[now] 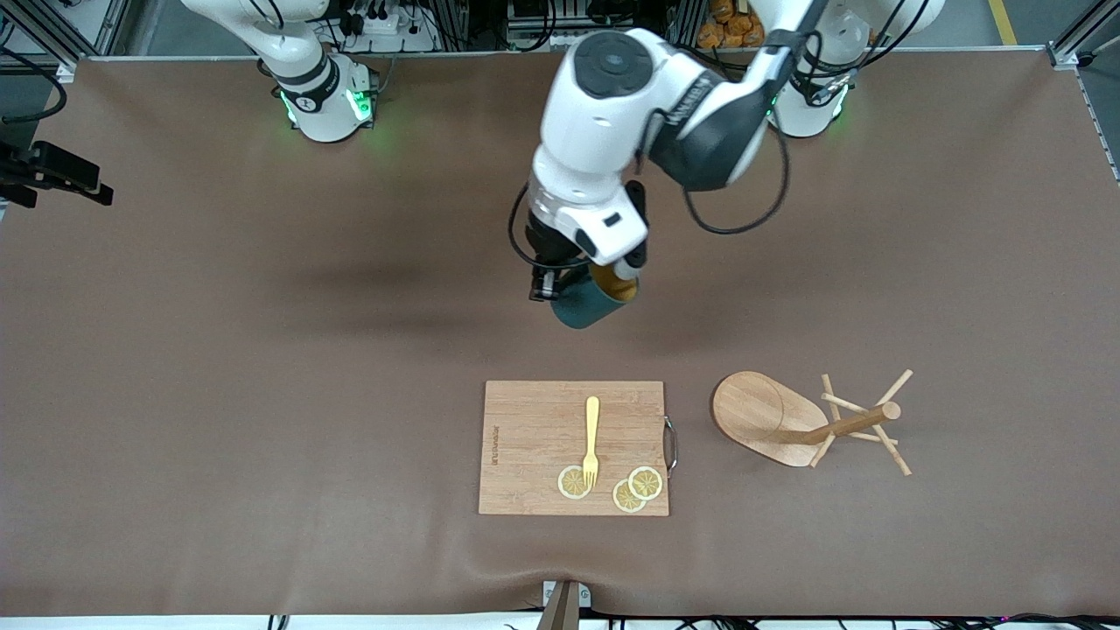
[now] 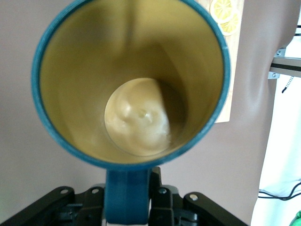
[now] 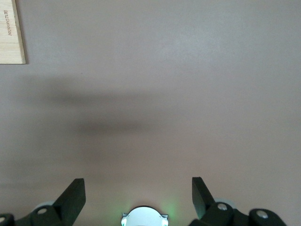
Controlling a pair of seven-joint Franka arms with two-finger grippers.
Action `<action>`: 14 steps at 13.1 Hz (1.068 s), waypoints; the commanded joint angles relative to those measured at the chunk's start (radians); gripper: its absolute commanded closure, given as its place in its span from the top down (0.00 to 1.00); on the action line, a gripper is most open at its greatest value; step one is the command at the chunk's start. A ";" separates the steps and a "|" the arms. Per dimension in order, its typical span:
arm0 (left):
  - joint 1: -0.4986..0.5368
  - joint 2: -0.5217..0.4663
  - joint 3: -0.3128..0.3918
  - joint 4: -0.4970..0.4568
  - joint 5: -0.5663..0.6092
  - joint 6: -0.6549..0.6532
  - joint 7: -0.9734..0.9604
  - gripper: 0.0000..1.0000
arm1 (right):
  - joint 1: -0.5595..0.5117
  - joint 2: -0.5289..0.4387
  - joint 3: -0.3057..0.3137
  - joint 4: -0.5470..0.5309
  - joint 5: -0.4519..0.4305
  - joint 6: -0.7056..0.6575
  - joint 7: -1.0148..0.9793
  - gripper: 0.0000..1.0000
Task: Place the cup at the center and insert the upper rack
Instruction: 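Carry the mug with the left gripper to the wooden mug tree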
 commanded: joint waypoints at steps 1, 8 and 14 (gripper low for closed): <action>0.074 -0.062 -0.008 -0.030 -0.113 -0.038 0.080 0.00 | -0.010 0.003 0.008 0.009 0.015 -0.020 0.008 1.00; 0.286 -0.099 -0.010 -0.030 -0.481 -0.131 0.249 0.00 | -0.017 0.005 0.008 0.012 0.015 -0.020 0.004 1.00; 0.425 -0.093 -0.008 -0.030 -0.681 -0.229 0.394 0.00 | -0.016 0.009 0.008 0.012 0.015 -0.018 0.004 1.00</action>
